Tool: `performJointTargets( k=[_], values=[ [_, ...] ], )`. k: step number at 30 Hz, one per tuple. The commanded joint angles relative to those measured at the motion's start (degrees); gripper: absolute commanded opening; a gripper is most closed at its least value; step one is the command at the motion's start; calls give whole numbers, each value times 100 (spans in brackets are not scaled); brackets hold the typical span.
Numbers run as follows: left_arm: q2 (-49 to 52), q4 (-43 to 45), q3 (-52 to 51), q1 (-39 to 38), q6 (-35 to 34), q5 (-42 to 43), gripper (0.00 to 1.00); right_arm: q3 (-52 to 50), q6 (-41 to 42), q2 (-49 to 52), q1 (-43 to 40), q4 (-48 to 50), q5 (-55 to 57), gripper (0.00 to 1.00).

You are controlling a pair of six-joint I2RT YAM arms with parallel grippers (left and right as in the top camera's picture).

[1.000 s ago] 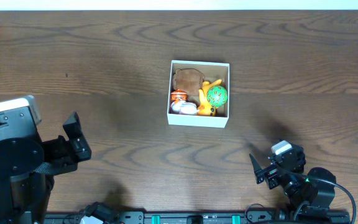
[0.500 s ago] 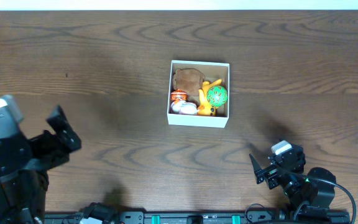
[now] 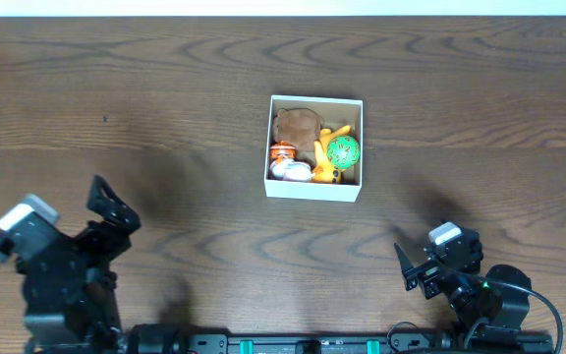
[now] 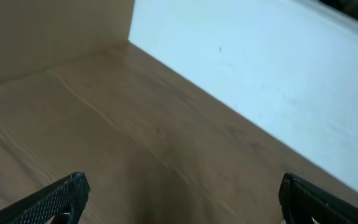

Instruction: Pack container

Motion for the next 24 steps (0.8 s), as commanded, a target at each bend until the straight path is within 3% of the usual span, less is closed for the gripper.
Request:
performJointTargets(
  k=[1, 9, 24],
  values=[
    [-361, 361, -623, 90, 560, 448, 98, -17, -26, -52, 50, 4, -66, 99],
    [-953, 1698, -2100, 94, 2253, 1377, 98, -17, -26, -52, 50, 4, -66, 99],
    [-2223, 2269, -3825, 96, 2365, 1384, 98, -17, -26, -52, 50, 4, -66, 99]
  ],
)
